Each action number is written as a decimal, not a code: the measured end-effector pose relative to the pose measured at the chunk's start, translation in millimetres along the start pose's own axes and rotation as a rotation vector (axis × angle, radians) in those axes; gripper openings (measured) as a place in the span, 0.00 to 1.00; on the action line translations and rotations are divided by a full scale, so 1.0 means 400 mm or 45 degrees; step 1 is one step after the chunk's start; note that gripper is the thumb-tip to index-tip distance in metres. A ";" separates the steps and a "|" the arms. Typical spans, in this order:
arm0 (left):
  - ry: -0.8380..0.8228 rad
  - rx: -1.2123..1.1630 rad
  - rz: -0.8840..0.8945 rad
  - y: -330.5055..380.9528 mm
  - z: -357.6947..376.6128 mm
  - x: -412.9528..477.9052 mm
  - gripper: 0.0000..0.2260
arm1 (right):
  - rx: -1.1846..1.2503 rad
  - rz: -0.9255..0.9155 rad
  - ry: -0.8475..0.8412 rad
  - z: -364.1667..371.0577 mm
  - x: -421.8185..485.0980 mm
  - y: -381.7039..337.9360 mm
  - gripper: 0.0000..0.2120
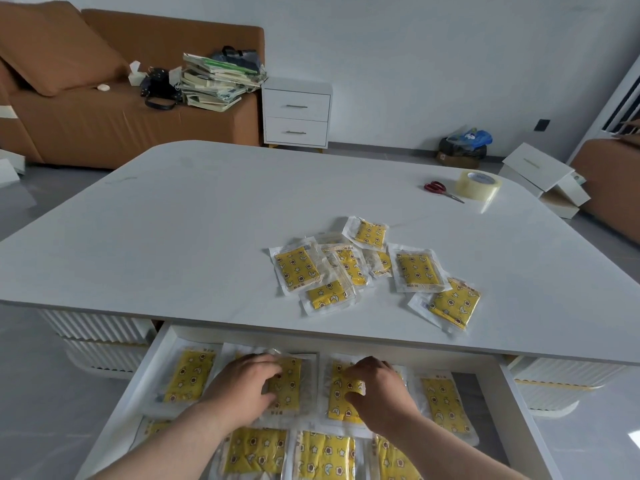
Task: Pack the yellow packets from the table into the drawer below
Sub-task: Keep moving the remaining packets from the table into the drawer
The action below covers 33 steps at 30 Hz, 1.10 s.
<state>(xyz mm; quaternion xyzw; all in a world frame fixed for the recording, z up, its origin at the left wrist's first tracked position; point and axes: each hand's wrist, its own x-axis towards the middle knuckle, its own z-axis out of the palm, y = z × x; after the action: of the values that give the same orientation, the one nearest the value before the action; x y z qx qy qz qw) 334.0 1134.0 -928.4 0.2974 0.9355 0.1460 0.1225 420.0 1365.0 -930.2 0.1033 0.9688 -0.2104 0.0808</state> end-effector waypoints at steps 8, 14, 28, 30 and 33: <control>-0.026 0.075 0.049 -0.005 0.004 0.006 0.22 | -0.053 -0.015 -0.022 0.021 0.002 0.010 0.20; -0.044 0.089 0.042 -0.010 0.010 0.010 0.22 | -0.103 -0.035 -0.020 0.020 -0.001 0.005 0.21; -0.093 0.167 0.061 0.005 0.000 0.008 0.22 | -0.089 0.006 0.004 0.019 -0.004 -0.001 0.21; -0.099 0.172 0.061 0.003 0.001 0.008 0.22 | -0.097 0.010 -0.001 0.019 -0.003 -0.003 0.21; -0.124 0.149 0.046 0.002 -0.001 0.007 0.21 | -0.115 0.012 -0.018 0.015 -0.001 -0.007 0.21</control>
<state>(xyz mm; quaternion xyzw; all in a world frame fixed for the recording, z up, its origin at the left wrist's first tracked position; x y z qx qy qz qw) 332.2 1136.3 -928.2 0.3275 0.9299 0.0787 0.1475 420.5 1360.1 -934.3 0.1026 0.9762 -0.1669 0.0934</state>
